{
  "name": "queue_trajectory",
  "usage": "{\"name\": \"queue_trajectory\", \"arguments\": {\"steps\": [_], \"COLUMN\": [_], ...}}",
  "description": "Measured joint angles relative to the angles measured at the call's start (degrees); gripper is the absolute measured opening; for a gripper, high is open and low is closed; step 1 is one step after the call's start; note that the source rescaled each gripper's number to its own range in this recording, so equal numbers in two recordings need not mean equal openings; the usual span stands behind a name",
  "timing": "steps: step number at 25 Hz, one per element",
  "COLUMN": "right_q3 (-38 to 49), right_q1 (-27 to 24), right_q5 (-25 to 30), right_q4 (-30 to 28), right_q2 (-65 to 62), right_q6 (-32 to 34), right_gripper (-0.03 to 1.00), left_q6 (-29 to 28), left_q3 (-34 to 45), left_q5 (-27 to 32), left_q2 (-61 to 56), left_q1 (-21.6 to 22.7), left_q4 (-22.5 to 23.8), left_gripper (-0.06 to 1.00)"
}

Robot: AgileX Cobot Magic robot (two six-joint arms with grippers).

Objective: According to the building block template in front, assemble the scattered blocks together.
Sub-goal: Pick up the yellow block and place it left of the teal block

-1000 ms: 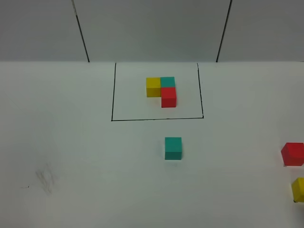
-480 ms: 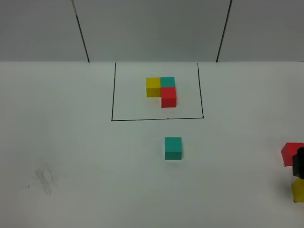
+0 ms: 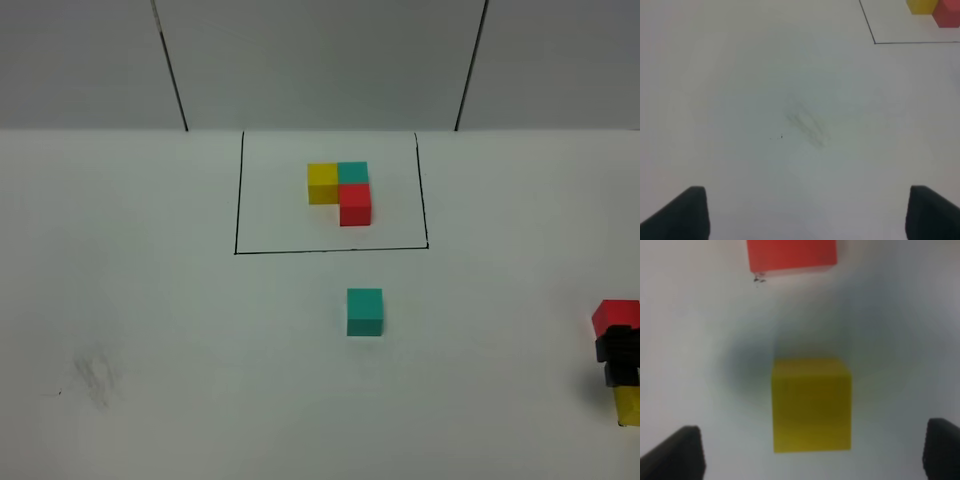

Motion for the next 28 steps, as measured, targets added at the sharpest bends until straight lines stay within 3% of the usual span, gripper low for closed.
{"name": "queue_trajectory", "arguments": {"steps": [15,18,22,24,27,28], "right_q3": [-0.04,-0.04,-0.04,-0.06,-0.06,-0.06], "right_q1": [-1.03,-1.14,-1.14,-1.2,-1.2,-1.2], "right_q5": [-4.22,-4.57,-4.57,-4.57,-4.57,-4.57], "right_q4": [-0.15,-0.1,0.76,0.99,1.22,1.22], "right_q2": [9.74,10.2,11.41,12.2,12.65,12.65], "right_q6": [0.7,0.71,0.71,0.71,0.71,0.71], "right_gripper": [0.86,0.82,0.6,0.43,0.07,0.0], "left_q6": [0.0,0.0,0.0,0.0,0.0,0.0], "left_q3": [0.0,0.0,0.0,0.0,0.0,0.0], "left_q5": [0.0,0.0,0.0,0.0,0.0,0.0], "left_q2": [0.0,0.0,0.0,0.0,0.0,0.0], "left_q1": [0.0,0.0,0.0,0.0,0.0,0.0], "left_q4": [0.0,0.0,0.0,0.0,0.0,0.0], "left_gripper": [0.76,0.76,0.76,0.76,0.76,0.76]}}
